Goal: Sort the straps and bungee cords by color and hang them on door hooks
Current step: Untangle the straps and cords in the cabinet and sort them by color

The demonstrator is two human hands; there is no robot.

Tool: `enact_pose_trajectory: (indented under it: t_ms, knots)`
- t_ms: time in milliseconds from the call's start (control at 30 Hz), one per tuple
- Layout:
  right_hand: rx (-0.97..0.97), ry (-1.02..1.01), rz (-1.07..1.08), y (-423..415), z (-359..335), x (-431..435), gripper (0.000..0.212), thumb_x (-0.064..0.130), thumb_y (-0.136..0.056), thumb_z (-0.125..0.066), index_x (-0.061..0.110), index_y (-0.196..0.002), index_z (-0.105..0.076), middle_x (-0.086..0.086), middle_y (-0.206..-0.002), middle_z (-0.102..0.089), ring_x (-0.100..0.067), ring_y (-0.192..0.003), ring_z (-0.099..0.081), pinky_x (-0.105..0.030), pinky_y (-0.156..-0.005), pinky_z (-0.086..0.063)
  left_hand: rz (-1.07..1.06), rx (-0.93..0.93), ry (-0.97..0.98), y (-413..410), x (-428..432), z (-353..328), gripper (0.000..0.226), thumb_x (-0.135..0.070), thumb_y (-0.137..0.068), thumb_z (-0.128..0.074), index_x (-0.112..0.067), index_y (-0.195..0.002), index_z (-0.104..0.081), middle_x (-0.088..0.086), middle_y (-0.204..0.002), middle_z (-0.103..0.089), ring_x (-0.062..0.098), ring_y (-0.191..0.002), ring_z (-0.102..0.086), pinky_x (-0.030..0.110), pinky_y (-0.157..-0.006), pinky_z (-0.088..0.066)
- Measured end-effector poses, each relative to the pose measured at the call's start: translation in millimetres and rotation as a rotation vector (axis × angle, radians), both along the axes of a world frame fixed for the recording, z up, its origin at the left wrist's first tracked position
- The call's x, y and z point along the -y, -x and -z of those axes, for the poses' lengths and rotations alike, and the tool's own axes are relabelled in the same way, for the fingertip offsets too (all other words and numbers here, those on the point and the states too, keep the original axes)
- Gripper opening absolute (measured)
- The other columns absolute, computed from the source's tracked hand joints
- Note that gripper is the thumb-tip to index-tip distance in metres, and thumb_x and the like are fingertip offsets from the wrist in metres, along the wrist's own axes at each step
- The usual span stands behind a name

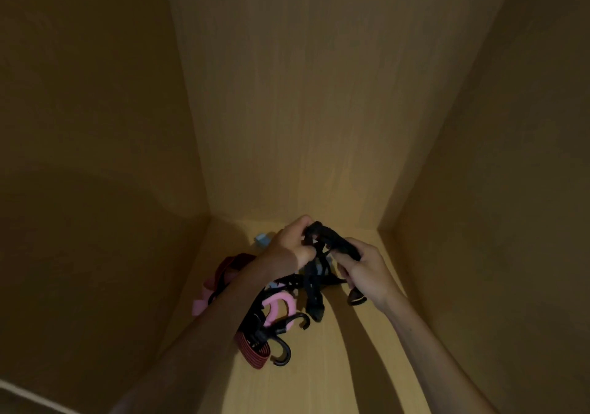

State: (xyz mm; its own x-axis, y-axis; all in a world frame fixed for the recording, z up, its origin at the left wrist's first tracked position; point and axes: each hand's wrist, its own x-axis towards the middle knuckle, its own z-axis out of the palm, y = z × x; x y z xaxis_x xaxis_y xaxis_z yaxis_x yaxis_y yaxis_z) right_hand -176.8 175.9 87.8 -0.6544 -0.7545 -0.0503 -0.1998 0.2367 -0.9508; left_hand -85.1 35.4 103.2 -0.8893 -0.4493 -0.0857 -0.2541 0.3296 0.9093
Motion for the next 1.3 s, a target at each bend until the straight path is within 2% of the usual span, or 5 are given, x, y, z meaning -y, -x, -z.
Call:
enact_pose_trajectory:
  t_ms: [300, 467, 700, 1133, 1300]
  knots:
    - [-0.130, -0.018, 0.012, 9, -4, -8, 0.017, 0.014, -0.086, -0.066, 0.012, -0.073, -0.055, 0.007, -0.054, -0.047, -0.001, -0.045, -0.042, -0.017, -0.048, -0.032, -0.086, -0.075, 0.029, 4, -1, -9, 0.023, 0.001, -0.084, -0.057, -0.022, -0.081, -0.055, -0.004, -0.080, -0.055, 0.015, -0.080, -0.053, 0.024, -0.072, -0.038]
    - [-0.047, 0.027, -0.085, -12, 6, -3, 0.033, 0.015, -0.077, -0.078, 0.031, -0.100, -0.059, 0.018, -0.084, -0.062, 0.013, -0.076, -0.059, -0.007, -0.065, -0.044, -0.112, -0.135, -0.106, 10, -11, -19, 0.017, 0.008, -0.088, -0.047, -0.009, -0.088, -0.050, 0.001, -0.077, -0.052, 0.014, -0.070, -0.053, 0.010, -0.051, -0.042]
    - [0.108, 0.087, -0.107, -40, 24, 17, 0.032, 0.011, -0.075, -0.079, 0.020, -0.103, -0.067, 0.005, -0.100, -0.073, -0.007, -0.097, -0.068, -0.027, -0.086, -0.053, -0.197, -0.162, -0.276, 20, -17, -8, 0.049, 0.005, -0.084, -0.046, -0.038, -0.062, -0.054, 0.014, -0.102, -0.059, 0.034, -0.106, -0.060, 0.057, -0.090, -0.049]
    - [0.048, -0.066, -0.110, -22, 25, -18, 0.014, 0.011, -0.094, -0.055, 0.023, -0.087, -0.057, 0.005, -0.063, -0.055, -0.011, -0.053, -0.051, -0.020, -0.055, -0.040, -0.234, -0.115, -0.137, 20, 2, 2, 0.037, 0.018, -0.081, -0.046, -0.017, -0.071, -0.051, -0.001, -0.075, -0.054, 0.014, -0.072, -0.051, 0.011, -0.053, -0.040]
    - [-0.159, -0.271, -0.151, -7, 32, -34, 0.010, 0.021, -0.096, -0.052, 0.019, -0.104, -0.058, 0.012, -0.071, -0.052, -0.001, -0.067, -0.050, -0.013, -0.058, -0.036, -0.178, -0.010, -0.147, 23, 6, 23, 0.041, 0.020, -0.077, -0.053, -0.019, -0.070, -0.059, 0.004, -0.079, -0.061, 0.025, -0.088, -0.058, 0.032, -0.078, -0.049]
